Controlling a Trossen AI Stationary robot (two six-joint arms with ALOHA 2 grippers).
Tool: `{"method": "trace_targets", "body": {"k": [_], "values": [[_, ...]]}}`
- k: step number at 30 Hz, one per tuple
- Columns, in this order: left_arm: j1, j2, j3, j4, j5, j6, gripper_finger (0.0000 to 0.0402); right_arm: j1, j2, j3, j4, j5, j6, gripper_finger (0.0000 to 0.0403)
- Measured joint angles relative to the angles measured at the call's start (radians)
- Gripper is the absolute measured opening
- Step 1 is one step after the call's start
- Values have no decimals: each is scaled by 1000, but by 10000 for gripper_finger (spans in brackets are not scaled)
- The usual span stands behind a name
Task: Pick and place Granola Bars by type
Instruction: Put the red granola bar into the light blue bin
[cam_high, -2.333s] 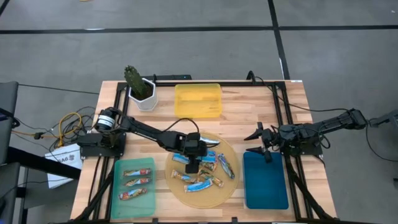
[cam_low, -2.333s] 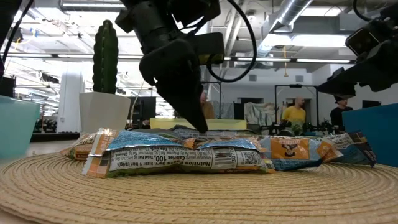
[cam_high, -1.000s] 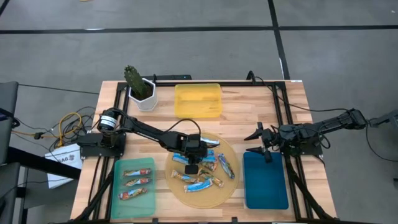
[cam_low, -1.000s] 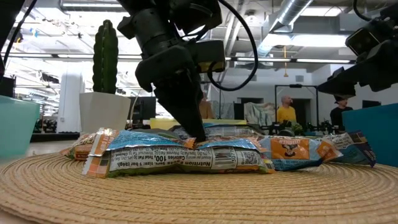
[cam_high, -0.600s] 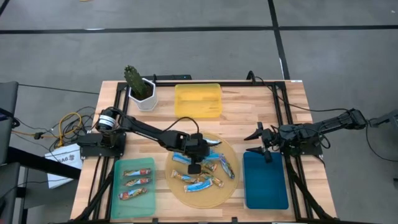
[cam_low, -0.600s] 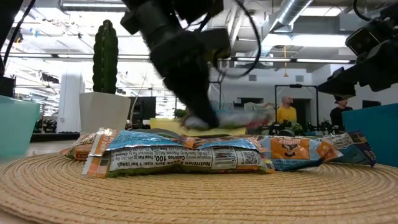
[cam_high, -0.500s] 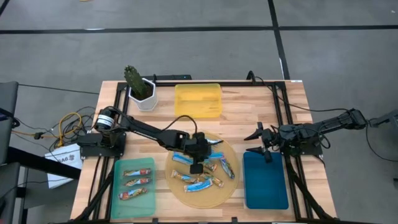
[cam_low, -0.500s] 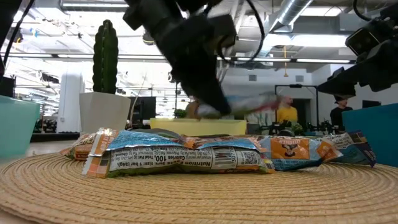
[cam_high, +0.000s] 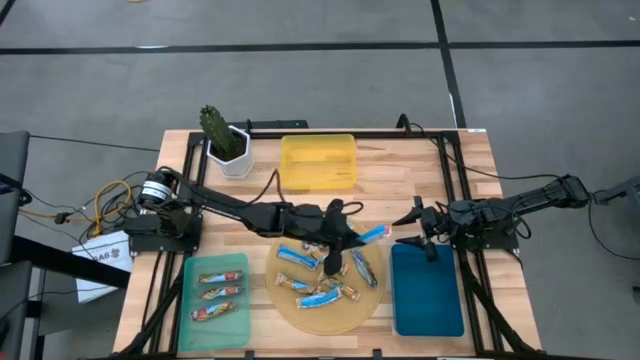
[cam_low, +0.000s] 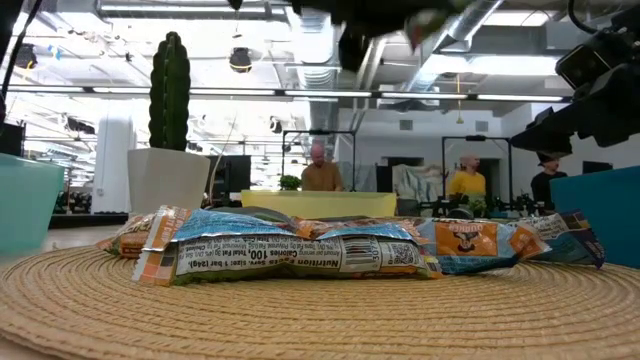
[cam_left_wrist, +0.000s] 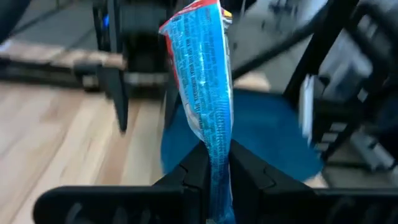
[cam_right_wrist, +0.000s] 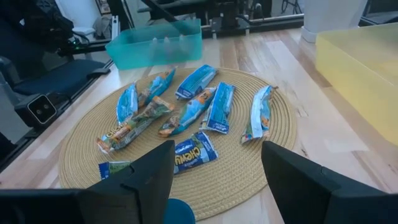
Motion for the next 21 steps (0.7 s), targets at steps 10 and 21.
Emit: {"method": "trace_targets", "body": {"k": [10,21], "values": [[-24,-13,0,57,-7,-27,35,0,0,0,0,0,0,234],[-39,-51,-48,58,-28,-22,35,0,0,0,0,0,0,234]]}}
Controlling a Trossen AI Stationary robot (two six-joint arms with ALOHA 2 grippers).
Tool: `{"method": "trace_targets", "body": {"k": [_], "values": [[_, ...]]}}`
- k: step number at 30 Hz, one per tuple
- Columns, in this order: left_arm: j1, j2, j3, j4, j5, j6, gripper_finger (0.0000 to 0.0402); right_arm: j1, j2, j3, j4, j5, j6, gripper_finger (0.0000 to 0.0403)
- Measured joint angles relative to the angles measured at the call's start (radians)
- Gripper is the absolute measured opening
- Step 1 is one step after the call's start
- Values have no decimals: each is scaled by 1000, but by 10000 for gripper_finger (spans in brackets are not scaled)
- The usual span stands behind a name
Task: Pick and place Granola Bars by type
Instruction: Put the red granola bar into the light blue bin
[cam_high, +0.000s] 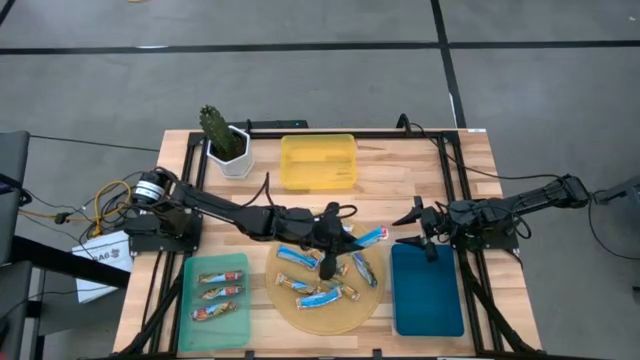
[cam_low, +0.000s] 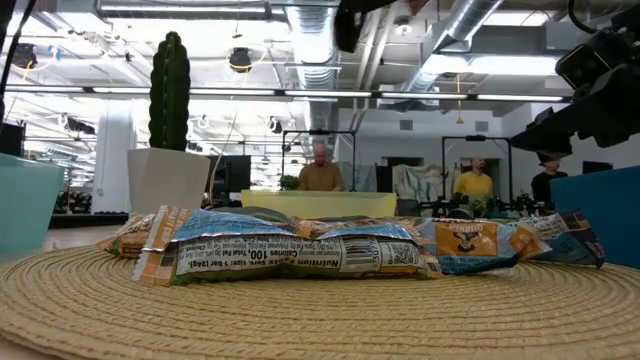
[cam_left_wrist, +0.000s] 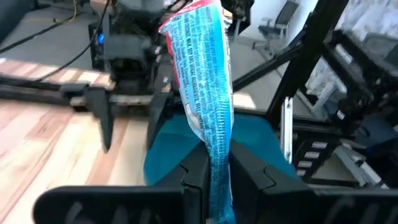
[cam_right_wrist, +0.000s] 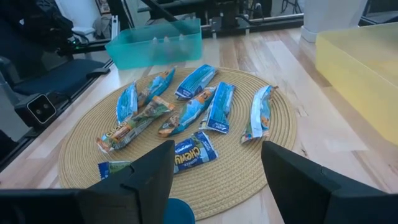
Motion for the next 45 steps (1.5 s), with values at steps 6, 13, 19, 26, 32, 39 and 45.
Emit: {"method": "trace_targets", "body": {"k": [6,13,19,26,32,39,45], "values": [[-1,-138,-149,-30,-33,-1,35,0,0,0,0,0,0,234],[-11,-391,-368,-122,-59,-5,35,0,0,0,0,0,0,234],[-49,-672,-542,-266,-59,-26,35,0,0,0,0,0,0,234],[-127,-994,-630,-553,-58,-31,35,0,0,0,0,0,0,234],[-191,-1131,-632,-719,-59,-31,34,0,0,0,0,0,0,234],[-218,-1161,-632,-752,-79,-31,33,0,0,0,-1,0,0,234],[-219,-1160,-632,-767,-77,-69,33,0,0,0,-1,0,0,234]]}}
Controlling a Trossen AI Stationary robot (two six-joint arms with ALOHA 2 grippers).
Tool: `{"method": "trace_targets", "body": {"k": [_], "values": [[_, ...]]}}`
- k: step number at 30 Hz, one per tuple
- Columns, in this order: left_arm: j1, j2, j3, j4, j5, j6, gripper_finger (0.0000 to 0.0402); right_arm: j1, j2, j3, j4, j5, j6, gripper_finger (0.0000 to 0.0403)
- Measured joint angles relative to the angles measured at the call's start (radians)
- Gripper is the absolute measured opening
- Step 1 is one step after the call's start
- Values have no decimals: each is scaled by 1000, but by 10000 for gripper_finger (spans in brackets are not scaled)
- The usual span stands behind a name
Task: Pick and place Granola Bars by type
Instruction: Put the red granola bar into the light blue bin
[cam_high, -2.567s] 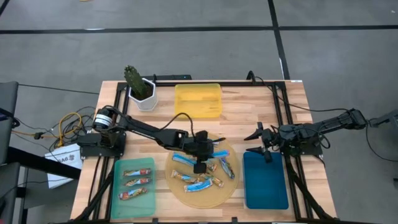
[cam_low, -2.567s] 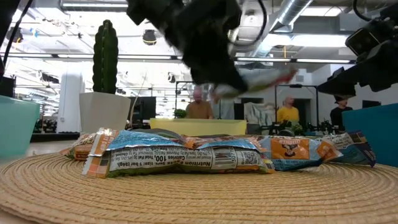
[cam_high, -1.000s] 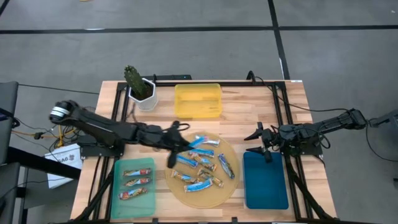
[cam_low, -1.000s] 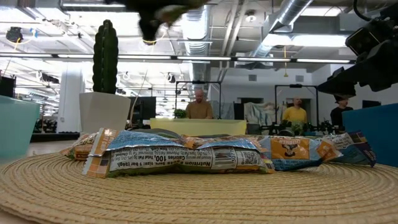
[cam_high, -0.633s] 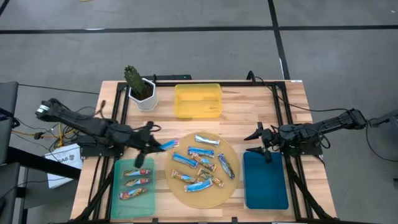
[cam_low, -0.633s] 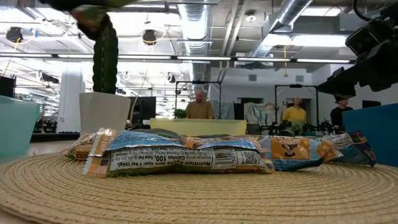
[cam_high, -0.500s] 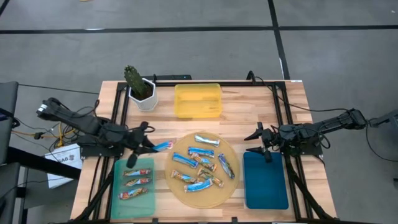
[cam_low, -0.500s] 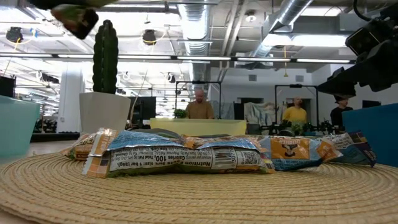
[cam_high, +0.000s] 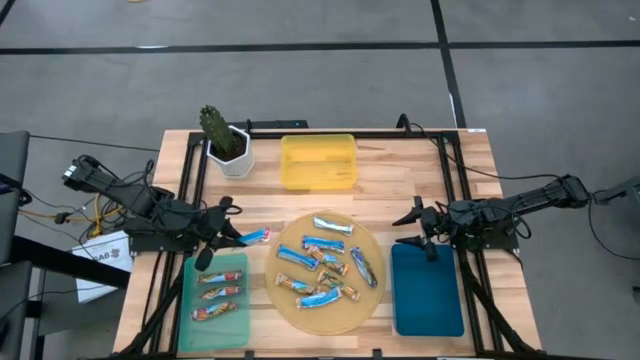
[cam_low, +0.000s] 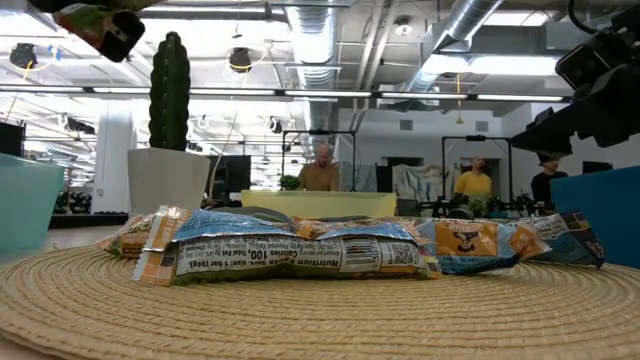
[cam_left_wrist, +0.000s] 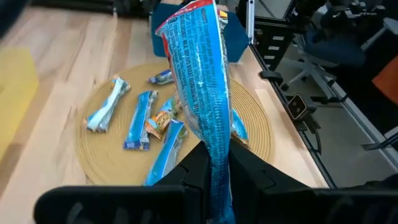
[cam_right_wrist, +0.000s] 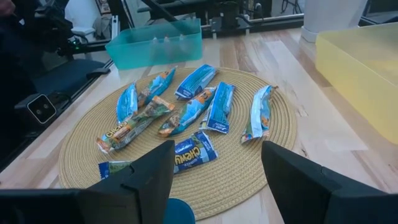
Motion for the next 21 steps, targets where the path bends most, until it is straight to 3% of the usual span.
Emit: {"method": "trace_targets", "body": {"k": [5,12,21], "values": [[-7,0,0,-78,13,-198,33,0,0,0,0,0,0,234],[-47,0,0,-205,114,-578,33,0,0,0,0,0,0,234],[-126,0,0,-291,359,-813,33,0,0,0,0,0,0,234]]}}
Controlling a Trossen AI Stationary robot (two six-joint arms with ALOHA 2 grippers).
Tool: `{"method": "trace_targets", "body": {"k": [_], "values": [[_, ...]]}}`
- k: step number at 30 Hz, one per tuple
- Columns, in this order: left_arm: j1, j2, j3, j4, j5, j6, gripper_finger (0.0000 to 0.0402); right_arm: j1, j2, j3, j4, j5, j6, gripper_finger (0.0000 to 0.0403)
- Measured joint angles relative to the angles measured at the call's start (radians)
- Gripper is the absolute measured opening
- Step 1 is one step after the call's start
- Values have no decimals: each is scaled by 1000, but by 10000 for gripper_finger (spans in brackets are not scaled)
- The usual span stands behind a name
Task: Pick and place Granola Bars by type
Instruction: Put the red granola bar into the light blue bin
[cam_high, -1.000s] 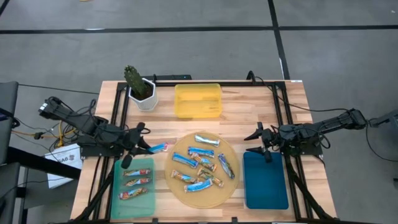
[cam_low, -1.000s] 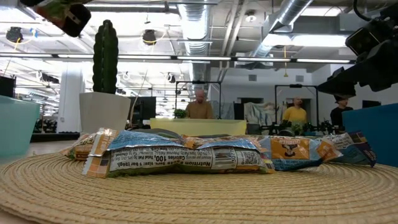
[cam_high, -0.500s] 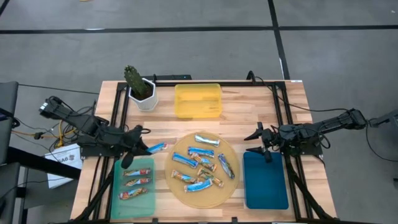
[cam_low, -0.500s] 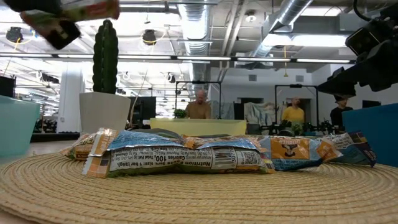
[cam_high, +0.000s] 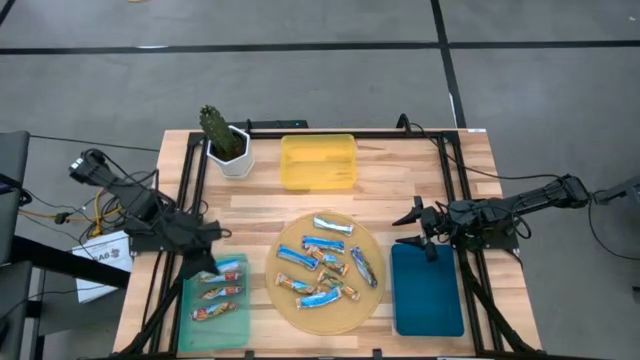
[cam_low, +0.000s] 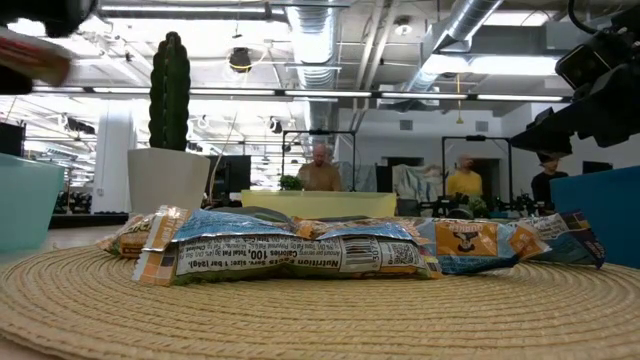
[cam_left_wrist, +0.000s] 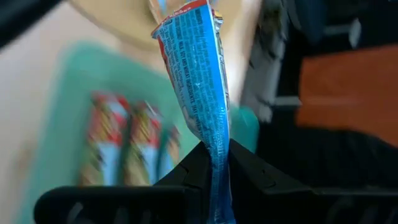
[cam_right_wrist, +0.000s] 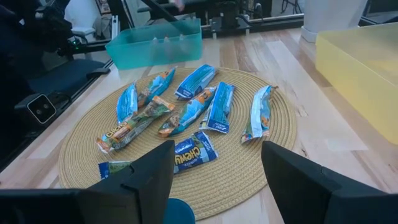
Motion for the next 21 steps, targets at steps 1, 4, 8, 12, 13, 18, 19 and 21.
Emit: {"method": "trace_targets", "body": {"k": [1,4,8,12,13,18,19,21], "values": [[-11,0,0,1,34,-17,33,0,0,0,0,0,0,234],[-48,0,0,5,89,-48,33,0,0,0,0,0,0,234],[-92,-18,0,5,81,-72,33,0,0,0,0,0,0,234],[-117,-24,1,-4,46,-73,33,0,0,0,0,0,0,234],[-123,-24,1,-10,31,-73,33,0,0,0,0,0,0,234],[-159,-12,1,-53,-30,-72,33,0,0,0,0,0,0,234],[-170,-7,1,-67,-46,-69,33,0,0,0,0,0,0,234],[-195,7,1,-85,-74,-63,33,0,0,0,0,0,0,234]]}}
